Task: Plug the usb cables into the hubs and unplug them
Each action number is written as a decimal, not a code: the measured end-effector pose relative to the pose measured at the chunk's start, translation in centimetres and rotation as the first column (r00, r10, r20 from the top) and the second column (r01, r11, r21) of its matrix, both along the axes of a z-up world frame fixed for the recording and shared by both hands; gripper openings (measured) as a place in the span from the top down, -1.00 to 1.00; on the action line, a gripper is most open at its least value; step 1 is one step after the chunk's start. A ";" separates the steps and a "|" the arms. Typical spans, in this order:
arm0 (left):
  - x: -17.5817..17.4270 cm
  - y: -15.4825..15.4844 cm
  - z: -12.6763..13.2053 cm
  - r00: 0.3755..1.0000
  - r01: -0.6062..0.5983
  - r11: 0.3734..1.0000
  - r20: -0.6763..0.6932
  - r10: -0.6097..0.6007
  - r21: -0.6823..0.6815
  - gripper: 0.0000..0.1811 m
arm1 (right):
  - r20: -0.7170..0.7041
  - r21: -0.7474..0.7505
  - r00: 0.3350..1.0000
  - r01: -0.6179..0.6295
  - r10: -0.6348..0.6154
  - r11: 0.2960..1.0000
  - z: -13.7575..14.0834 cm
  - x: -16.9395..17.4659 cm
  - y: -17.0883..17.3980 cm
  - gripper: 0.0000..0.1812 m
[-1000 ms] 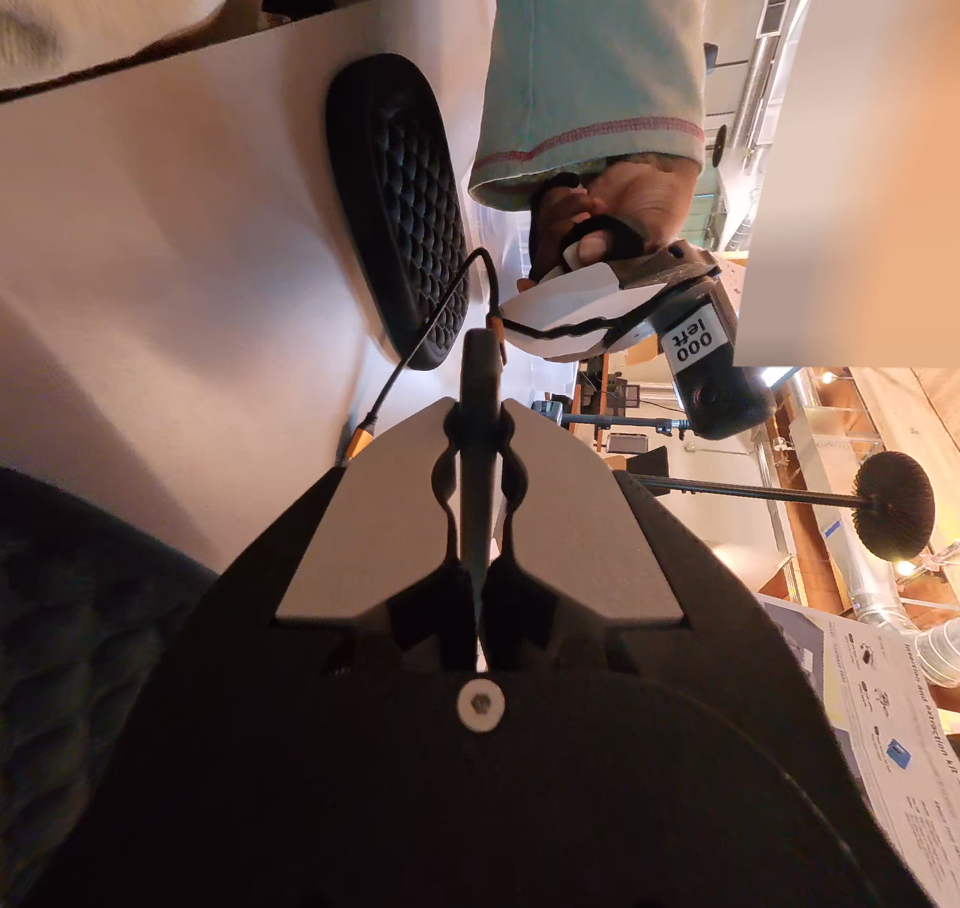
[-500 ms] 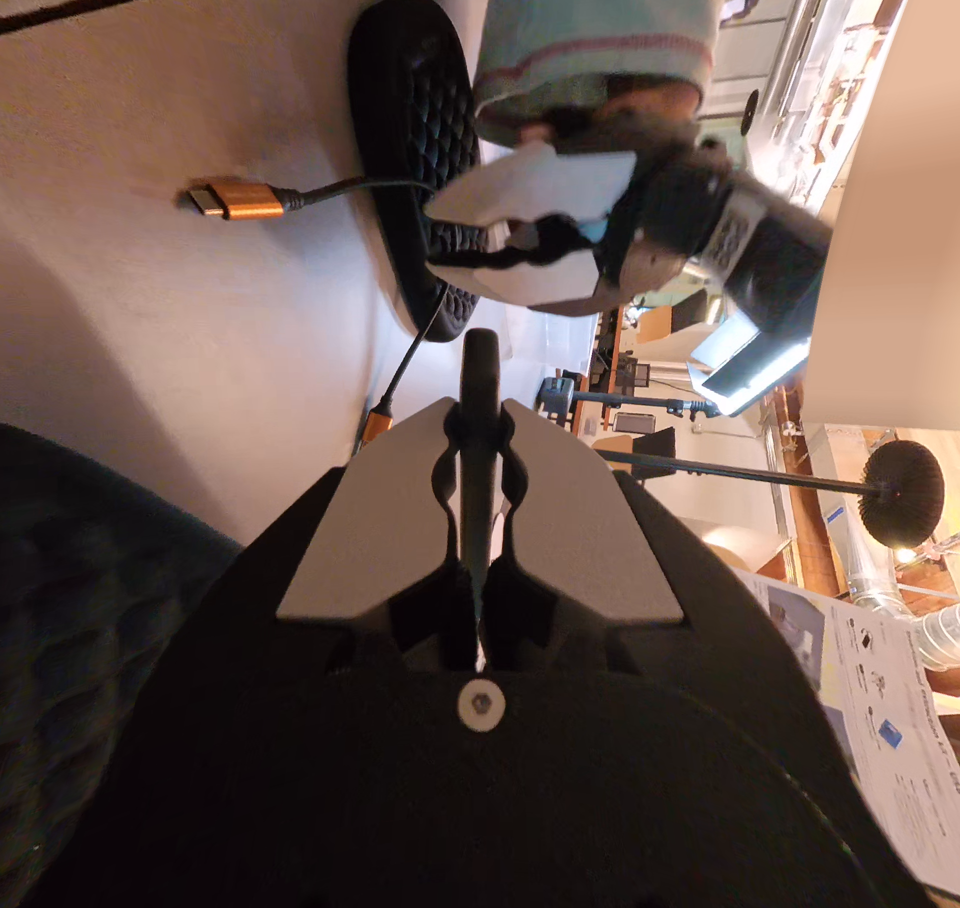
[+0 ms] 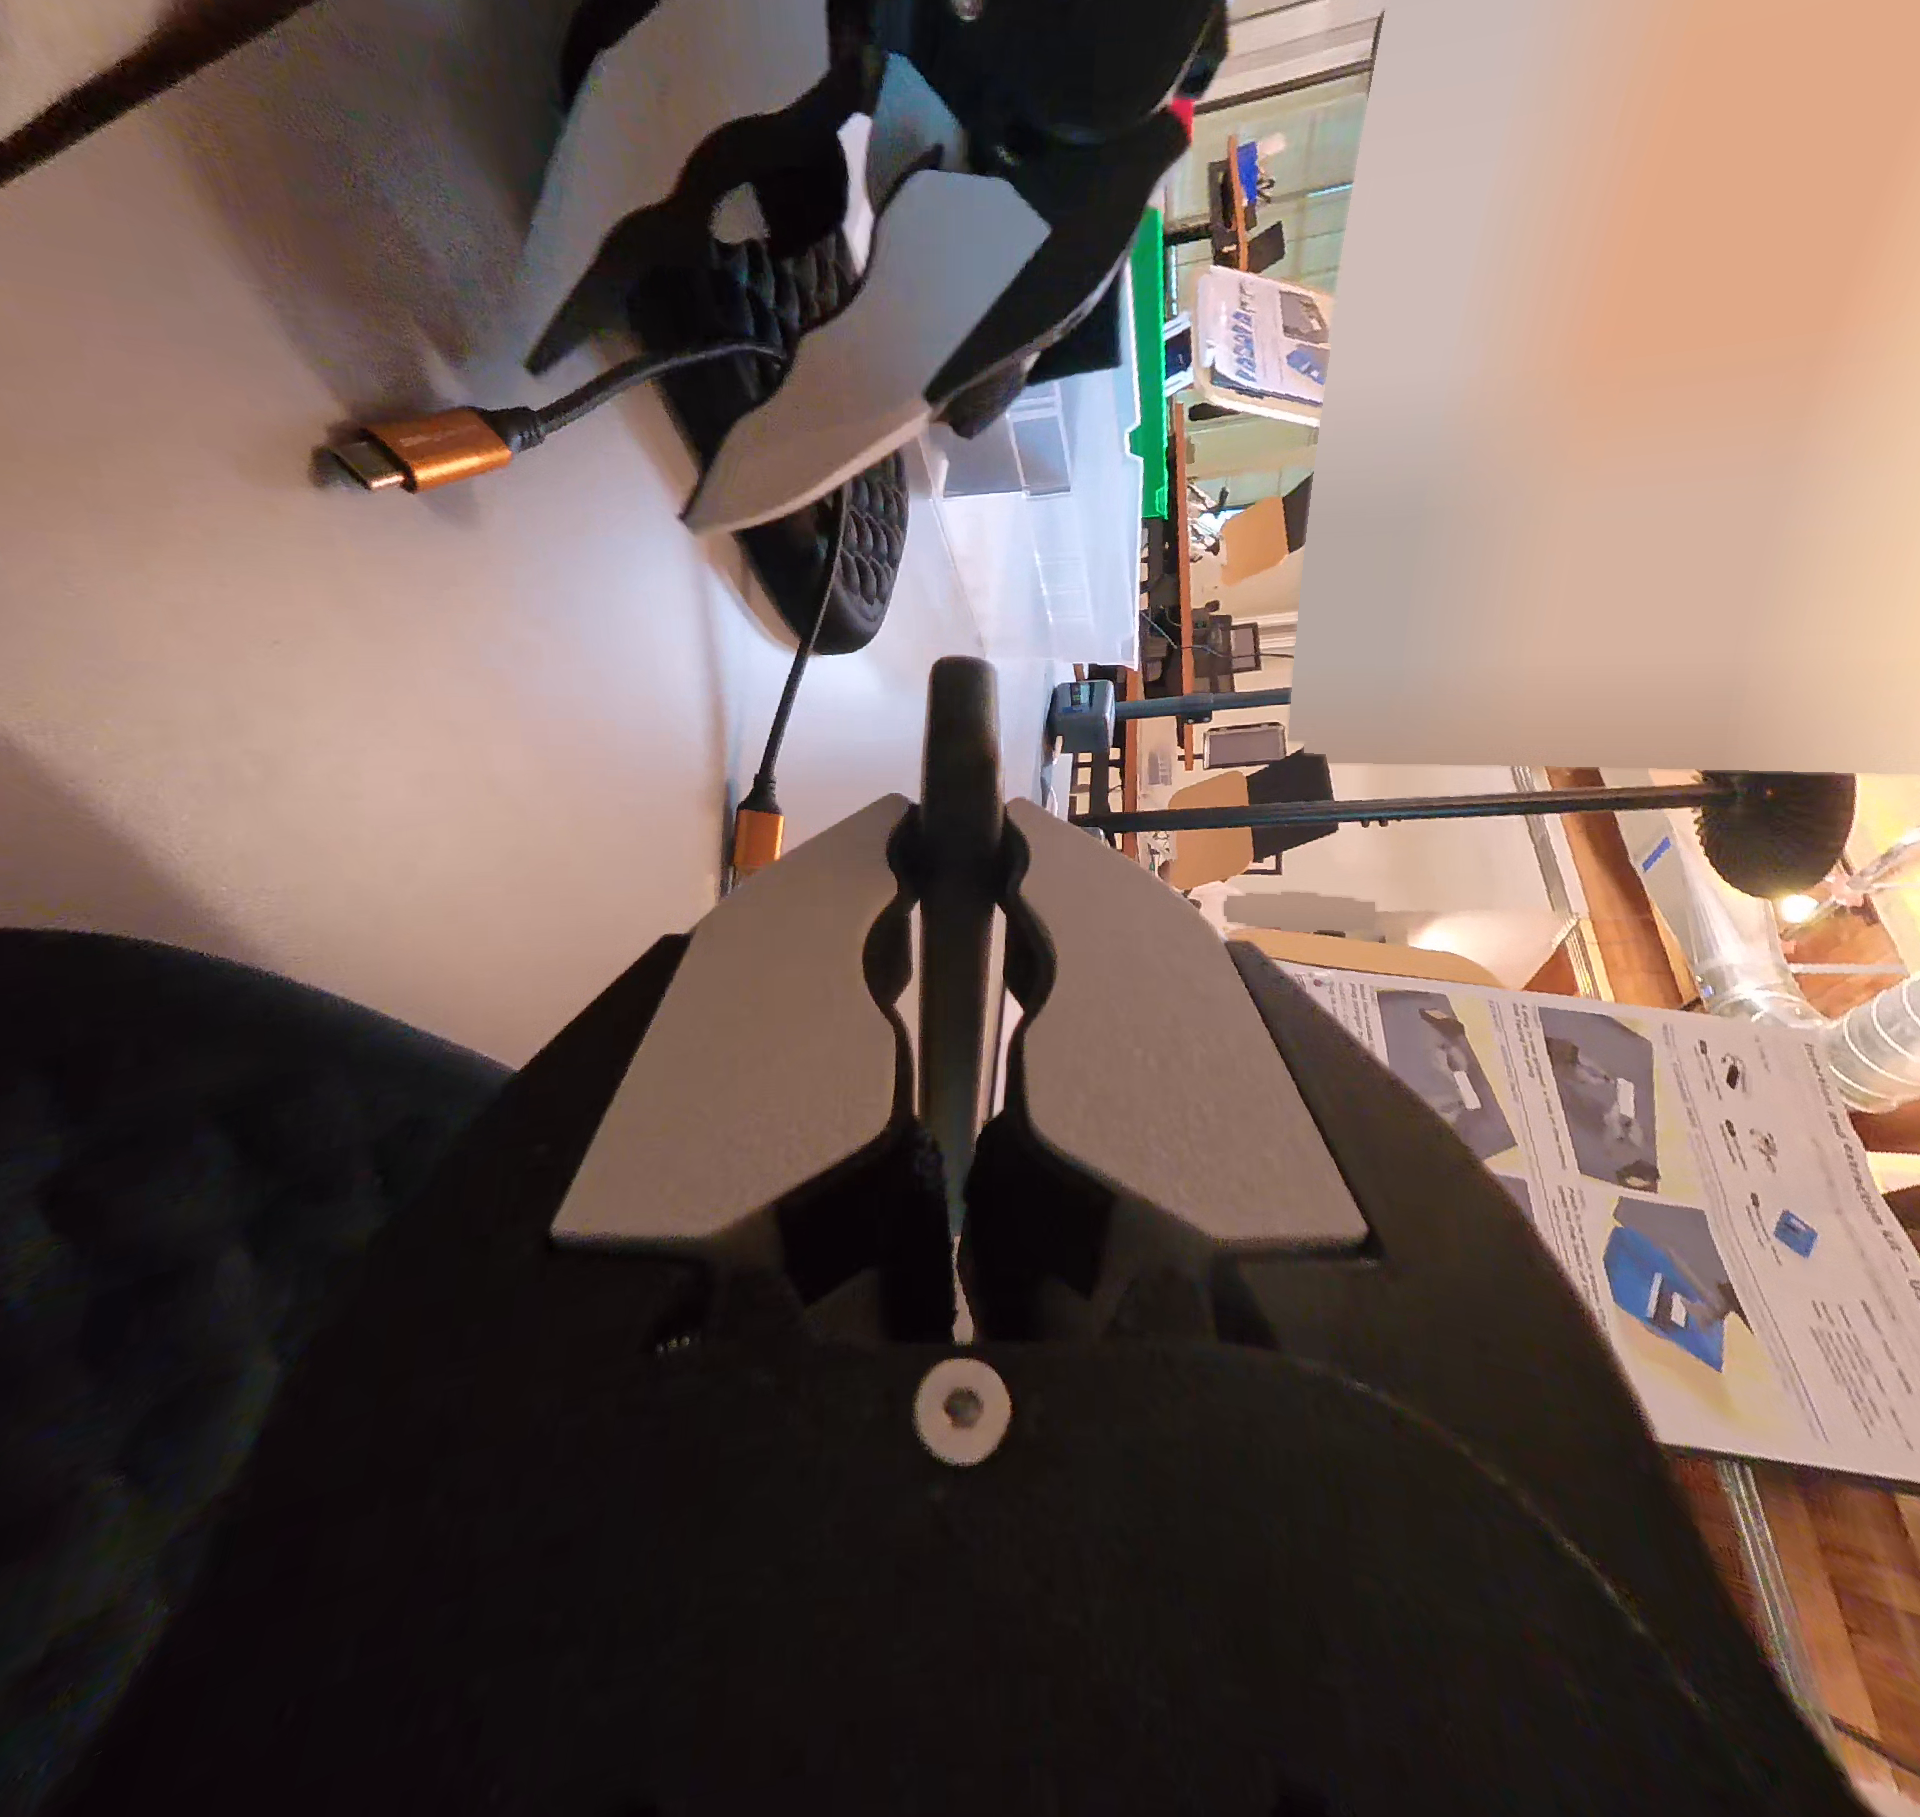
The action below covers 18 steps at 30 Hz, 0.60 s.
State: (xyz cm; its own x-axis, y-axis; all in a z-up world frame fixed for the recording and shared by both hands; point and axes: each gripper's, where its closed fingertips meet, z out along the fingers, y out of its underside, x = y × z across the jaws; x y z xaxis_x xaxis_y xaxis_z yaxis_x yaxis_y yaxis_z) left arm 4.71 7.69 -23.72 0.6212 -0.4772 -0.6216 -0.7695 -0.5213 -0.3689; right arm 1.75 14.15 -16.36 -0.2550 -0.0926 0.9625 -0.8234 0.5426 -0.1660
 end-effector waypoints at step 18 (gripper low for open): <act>0.1 1.4 -1.6 0.991 0.120 0.992 0.066 -0.119 -0.022 0.92 | 0.032 -0.060 0.999 0.020 -0.018 0.998 0.2 0.0 0.4 0.87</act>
State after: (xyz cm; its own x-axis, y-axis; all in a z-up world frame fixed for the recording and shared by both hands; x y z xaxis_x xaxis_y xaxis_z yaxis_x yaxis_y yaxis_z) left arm 4.85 9.13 -25.31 0.5969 -0.5657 -0.5689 -0.8021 -0.4367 -0.4073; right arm 1.74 14.52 -16.18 -0.2864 -0.0299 0.9576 -0.8069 0.5465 -0.2243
